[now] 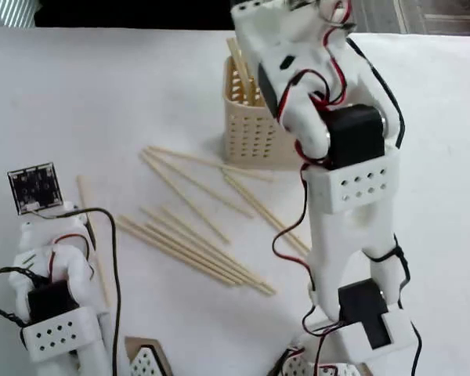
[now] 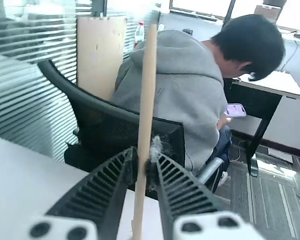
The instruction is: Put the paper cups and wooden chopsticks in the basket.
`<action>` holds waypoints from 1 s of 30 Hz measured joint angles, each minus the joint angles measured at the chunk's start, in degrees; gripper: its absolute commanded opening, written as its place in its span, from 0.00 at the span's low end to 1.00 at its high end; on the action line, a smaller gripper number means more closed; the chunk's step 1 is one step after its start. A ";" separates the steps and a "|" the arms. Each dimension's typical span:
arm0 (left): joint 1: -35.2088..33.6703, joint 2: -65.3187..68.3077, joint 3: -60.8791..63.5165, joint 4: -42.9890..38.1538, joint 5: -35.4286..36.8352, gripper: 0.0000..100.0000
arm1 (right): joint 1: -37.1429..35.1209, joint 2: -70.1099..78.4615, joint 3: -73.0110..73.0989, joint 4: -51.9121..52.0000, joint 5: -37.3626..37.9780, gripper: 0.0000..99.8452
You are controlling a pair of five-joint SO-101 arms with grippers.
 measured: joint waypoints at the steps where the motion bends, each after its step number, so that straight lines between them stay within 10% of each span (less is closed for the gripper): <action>1: 0.00 0.00 0.00 0.00 0.00 0.03 | 0.70 0.62 1.32 -1.49 -1.23 0.02; 11: 0.00 0.00 0.00 0.00 0.00 0.03 | 3.69 3.52 19.43 -13.89 -3.52 0.02; 18: 0.00 0.00 0.00 0.00 0.00 0.03 | 3.60 3.52 25.93 -16.35 -3.52 0.21; 30: 0.00 0.00 0.00 0.00 0.00 0.03 | -0.88 -3.34 24.62 9.76 3.34 0.12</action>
